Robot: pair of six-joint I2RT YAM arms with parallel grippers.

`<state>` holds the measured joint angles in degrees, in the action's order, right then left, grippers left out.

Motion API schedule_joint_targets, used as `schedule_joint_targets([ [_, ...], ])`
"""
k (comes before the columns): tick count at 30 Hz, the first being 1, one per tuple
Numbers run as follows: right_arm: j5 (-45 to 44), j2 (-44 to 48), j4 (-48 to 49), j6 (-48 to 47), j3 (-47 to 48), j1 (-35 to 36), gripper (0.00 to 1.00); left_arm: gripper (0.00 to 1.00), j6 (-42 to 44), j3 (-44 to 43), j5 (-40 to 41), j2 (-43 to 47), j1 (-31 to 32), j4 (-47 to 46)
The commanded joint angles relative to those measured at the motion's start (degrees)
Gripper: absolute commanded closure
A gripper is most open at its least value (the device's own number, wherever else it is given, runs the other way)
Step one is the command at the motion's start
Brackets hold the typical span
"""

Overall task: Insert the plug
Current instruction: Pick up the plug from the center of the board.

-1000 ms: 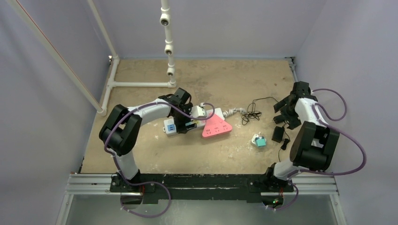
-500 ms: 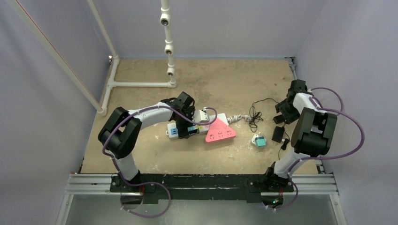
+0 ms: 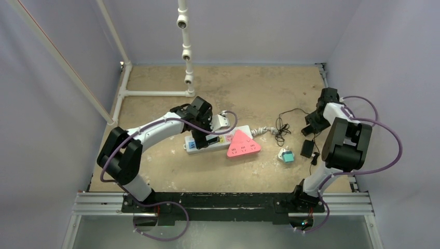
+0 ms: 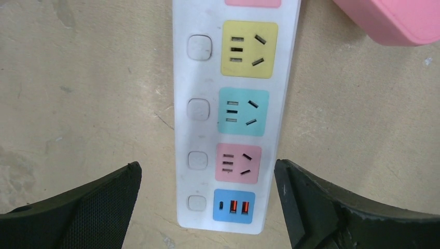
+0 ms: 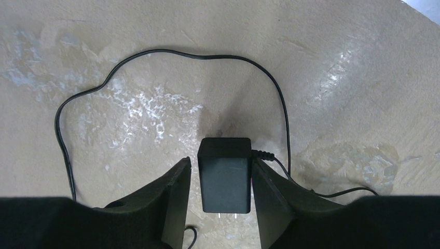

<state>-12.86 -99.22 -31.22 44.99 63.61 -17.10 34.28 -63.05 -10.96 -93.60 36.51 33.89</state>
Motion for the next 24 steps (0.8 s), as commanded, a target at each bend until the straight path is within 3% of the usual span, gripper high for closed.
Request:
schedule_joint_targets([
  [1, 1.35, -0.8, 1.96, 0.15, -0.28, 1.47, 0.52, 0.01, -3.67, -5.33, 0.13, 3.97, -0.72, 2.65],
  [5, 1.56, -2.03, 1.27, 0.25, 0.14, 3.61, 0.55, 0.01, -7.53, -10.43, -0.59, 5.02, -2.34, 4.15],
  [7, 1.74, -1.33, 1.74, 0.04, -0.08, 4.67, 0.73, 0.01, -8.74, -12.12, -0.86, 5.52, -3.25, 4.35],
  [9, 2.05, -0.55, 1.95, -0.35, 0.37, 5.57, 0.8, 0.01, -9.86, -12.98, -1.18, 6.33, -4.07, 3.82],
  [14, 2.34, 1.73, -0.53, -1.68, 4.45, 10.47, 0.83, 0.01, -12.38, -13.86, -2.66, 9.94, -5.58, 0.26],
  [24, 6.32, 13.86, 1.42, -3.23, 15.44, 25.56, 0.83, 0.01, -22.56, -16.8, -13.3, 12.74, -6.43, -6.52],
])
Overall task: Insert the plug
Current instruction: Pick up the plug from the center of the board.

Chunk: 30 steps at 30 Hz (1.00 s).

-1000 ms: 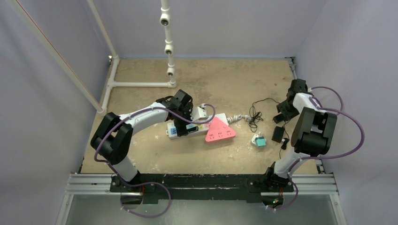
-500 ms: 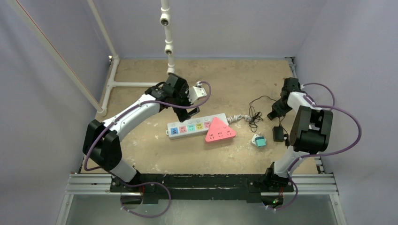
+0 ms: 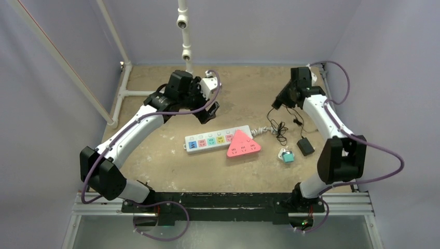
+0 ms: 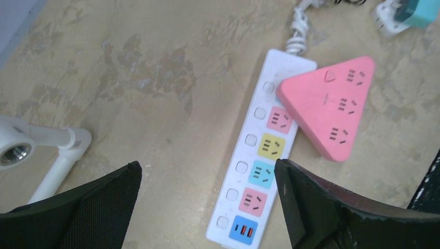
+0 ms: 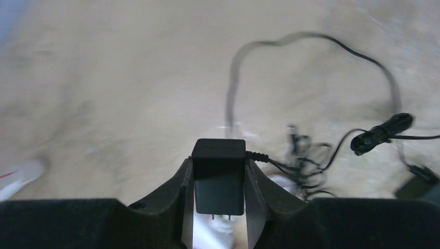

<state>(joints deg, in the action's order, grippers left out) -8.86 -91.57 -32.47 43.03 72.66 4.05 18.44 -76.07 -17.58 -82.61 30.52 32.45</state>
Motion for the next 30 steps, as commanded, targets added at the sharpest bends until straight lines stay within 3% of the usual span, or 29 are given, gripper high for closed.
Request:
schedule_joint_targets([
  [1, 2.73, 7.27, 3.56, -1.65, 7.24, 5.89, 0.83, 0.01, -8.33, -4.26, -7.69, 1.75, -0.53, -5.83],
  [12, 4.56, 13.25, 19.46, -8.09, 10.26, 22.42, 0.81, 0.01, -23.38, -8.73, -18.86, 1.3, -3.41, -12.92],
  [19, 21.55, 12.24, 26.78, -8.66, 9.72, 24.45, 0.81, 0.01, -24.5, -7.25, -22.61, 2.86, -5.25, -14.25],
  [21, 32.0, 11.05, 26.7, -10.19, 11.2, 24.14, 0.82, 0.01, -18.08, -6.28, -26.06, 4.69, -5.81, -13.29],
  [24, 44.84, 9.22, 25.53, -12.65, 14.37, 22.64, 0.83, 0.01, -1.4, -5.37, -30.57, 9.11, -6.83, -9.05],
  [27, 58.17, 7.66, 26.23, -13.04, 15.55, 20.66, 0.85, 0.01, 17.79, -7.38, -31.57, 12.8, -7.23, 1.05],
  [30, 66.8, 6.84, 28.24, -12.57, 15.64, 19.54, 0.85, 0.01, 31.1, -8.59, -29.6, 15.08, -7.26, 10.07],
])
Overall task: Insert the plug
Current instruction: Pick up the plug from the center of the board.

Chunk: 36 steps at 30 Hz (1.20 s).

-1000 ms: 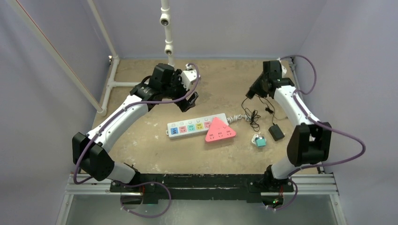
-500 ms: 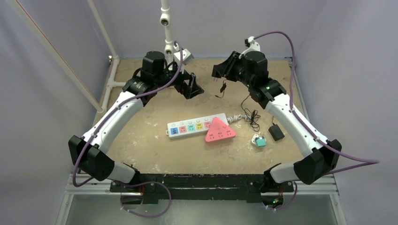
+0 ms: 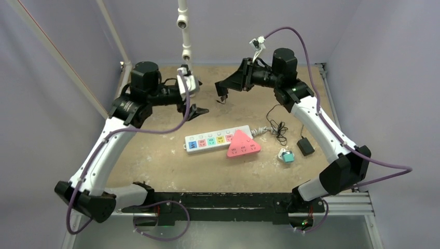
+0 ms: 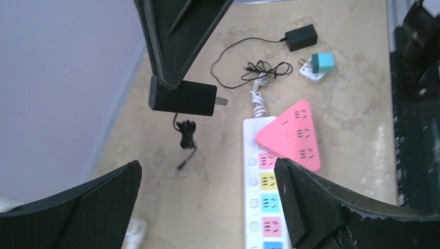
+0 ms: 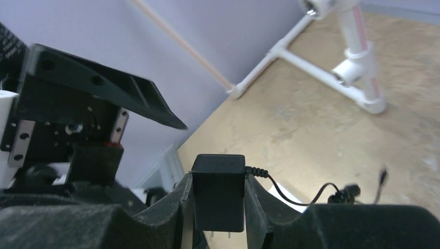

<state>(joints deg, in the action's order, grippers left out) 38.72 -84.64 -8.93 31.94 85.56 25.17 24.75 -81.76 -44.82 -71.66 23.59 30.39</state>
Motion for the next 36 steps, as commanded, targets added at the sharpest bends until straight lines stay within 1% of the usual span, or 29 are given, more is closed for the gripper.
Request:
schedule_joint_targets([
  [1, 22.29, -0.55, 5.77, -1.01, 3.08, -1.58, 0.85, 0.01, 27.91, -2.76, -2.1, 4.84, -0.32, 14.16],
  [3, 26.66, -2.14, 7.51, -0.58, 3.88, -1.49, 0.85, 0.01, 31.78, -1.86, -2.13, 6.37, -0.31, 15.26],
  [5, 32.22, -3.13, 12.06, 2.16, 3.4, -0.97, 0.85, 0.01, 32.08, -0.61, -2.82, 7.69, -0.3, 12.05],
  [6, 33.76, -3.38, 15.0, 3.34, 2.7, -0.62, 0.79, 0.01, 32.0, -0.05, -3.39, 8.09, -0.3, 10.34],
  [7, 34.98, -3.65, 17.62, 4.89, 2.06, -0.12, 0.77, 0.01, 32.66, 0.27, -4.27, 8.23, -0.3, 9.37],
  [10, 38.16, -4.73, 24.16, 9.66, 0.9, 1.43, 0.76, 0.01, 34.35, -0.12, -6.58, 7.38, -0.3, 7.27],
  [12, 39.58, -5.63, 25.47, 10.41, 1.23, 2.6, 0.76, 0.02, 34.5, -1.98, -7.78, 6.0, -0.3, 6.95],
  [14, 40.56, -6.19, 26.47, 10.75, 1.52, 3.63, 0.76, 0.03, 36.41, -4.71, -9.47, 4.26, -0.3, 9.94],
  [17, 42.14, -7.23, 30.38, 13.39, 1.02, 5.16, 0.77, 0.08, 43.59, -8.41, -11.96, 2.1, -0.26, 16.96],
  [19, 42.99, -8.25, 31.94, 14.78, 0.65, 5.94, 0.77, 0.12, 44.02, -9.5, -12.57, 1.5, -0.22, 17.93],
  [21, 43.33, -9.24, 33.13, 15.7, 0.35, 6.47, 0.78, 0.17, 44.9, -10.59, -13.3, 1.18, -0.06, 19.53],
  [23, 43.56, -9.81, 35.33, 17.35, -0.02, 6.69, 0.78, 0.22, 47.3, -11.68, -14.33, 0.84, 0.25, 22.69],
  [25, 43.93, -10.5, 37.41, 19.01, -0.09, 6.7, 0.79, 0.25, 50.25, -12.75, -15.0, 0.62, 0.8, 26.49],
  [29, 44.57, -11.98, 39.25, 20.85, 1.04, 6.87, 0.8, 0.25, 54.89, -13.81, -14.12, 0.46, 3.12, 33.5],
  [31, 44.88, -12.72, 38.89, 20.94, 2.02, 6.89, 0.82, 0.23, 56.18, -14.15, -13.75, 0.46, 4.02, 35.51],
  [33, 44.95, -13.31, 38.73, 20.88, 2.8, 7.04, 0.82, 0.21, 56.37, -14.44, -13.59, 0.34, 4.78, 36.35],
  [36, 44.96, -13.79, 38.64, 20.48, 3.58, 7.62, 0.83, 0.21, 56.13, -14.61, -12.74, -0.07, 5.31, 35.88],
])
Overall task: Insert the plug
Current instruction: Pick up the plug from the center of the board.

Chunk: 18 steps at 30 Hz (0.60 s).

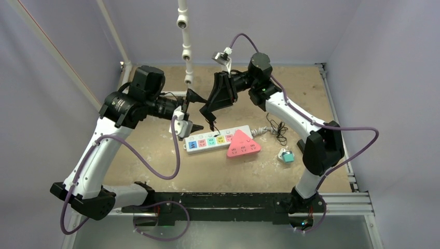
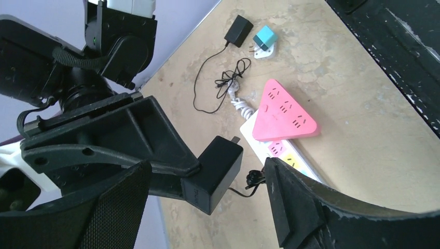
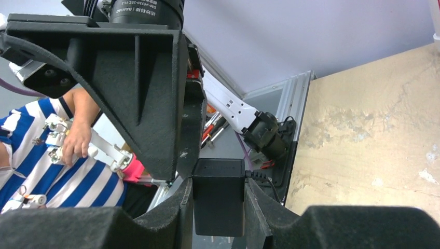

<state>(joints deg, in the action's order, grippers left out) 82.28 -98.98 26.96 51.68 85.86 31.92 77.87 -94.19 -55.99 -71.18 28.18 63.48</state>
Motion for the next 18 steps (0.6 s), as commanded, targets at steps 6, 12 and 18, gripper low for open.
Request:
schedule_joint_targets([
  [6, 2.24, 0.75, 2.58, 0.23, 3.12, 2.19, 0.84, 0.29, 4.59, -2.5, 0.86, -1.87, 0.73, 2.69],
  [12, 3.06, 2.69, 1.87, -0.79, 1.54, 2.62, 0.85, 0.29, 2.86, -2.62, 3.21, -2.55, 0.73, 0.96],
  [18, 2.89, 2.84, 1.87, -1.06, 2.16, 2.75, 0.86, 0.34, 1.25, -2.31, 2.47, -2.42, 0.73, 0.43],
])
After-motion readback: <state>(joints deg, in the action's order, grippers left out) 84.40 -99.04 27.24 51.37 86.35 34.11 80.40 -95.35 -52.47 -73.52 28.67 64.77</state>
